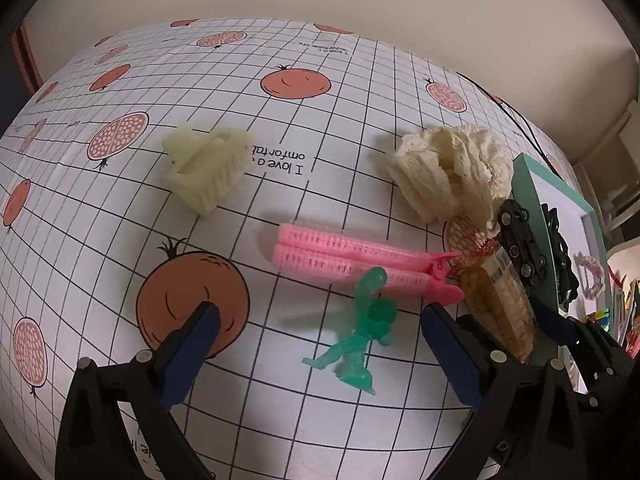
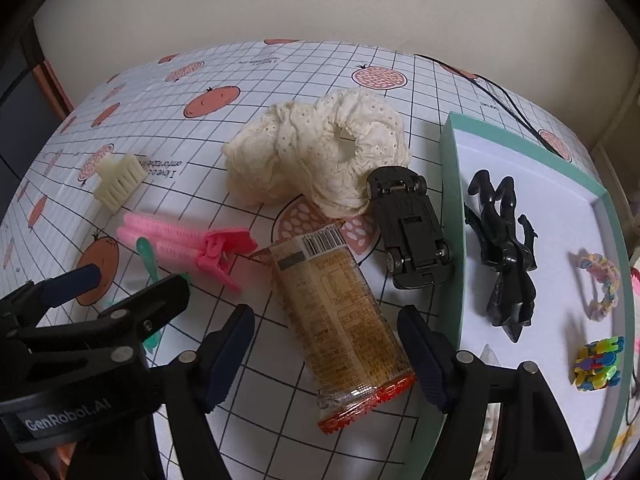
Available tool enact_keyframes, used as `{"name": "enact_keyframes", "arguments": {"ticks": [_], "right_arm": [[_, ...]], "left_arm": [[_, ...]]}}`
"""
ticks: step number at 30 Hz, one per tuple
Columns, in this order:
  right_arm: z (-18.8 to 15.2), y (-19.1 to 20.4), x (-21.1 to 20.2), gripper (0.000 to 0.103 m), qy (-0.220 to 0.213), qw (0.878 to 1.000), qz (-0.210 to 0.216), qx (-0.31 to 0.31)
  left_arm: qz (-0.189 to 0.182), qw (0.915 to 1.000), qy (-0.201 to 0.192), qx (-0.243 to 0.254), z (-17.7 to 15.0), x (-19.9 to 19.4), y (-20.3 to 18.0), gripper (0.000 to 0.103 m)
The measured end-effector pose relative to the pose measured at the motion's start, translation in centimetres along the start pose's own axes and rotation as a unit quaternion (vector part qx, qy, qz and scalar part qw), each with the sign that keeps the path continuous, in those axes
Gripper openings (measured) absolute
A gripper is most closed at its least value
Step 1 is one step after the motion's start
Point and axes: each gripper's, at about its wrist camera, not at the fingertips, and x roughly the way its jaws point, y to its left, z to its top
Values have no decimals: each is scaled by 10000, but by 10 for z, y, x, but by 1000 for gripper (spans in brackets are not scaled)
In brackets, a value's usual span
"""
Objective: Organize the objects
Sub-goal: 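Grasp the snack bar packet with the right tool while the left tool grasps the green figure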
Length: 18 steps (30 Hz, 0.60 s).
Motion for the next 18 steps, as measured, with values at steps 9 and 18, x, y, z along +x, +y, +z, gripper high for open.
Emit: {"name": "enact_keyframes", "arguments": {"ticks": [9,18], "right_arm": [[-1,0,2,73,4,10000,-18,-43],[-3,-2,-1,60,-11,10000,-15,-39]], "left_arm": [[30,10000,49,56,-2,3,-5,95],[62,9999,53,68,-1,4,-6,90]]}}
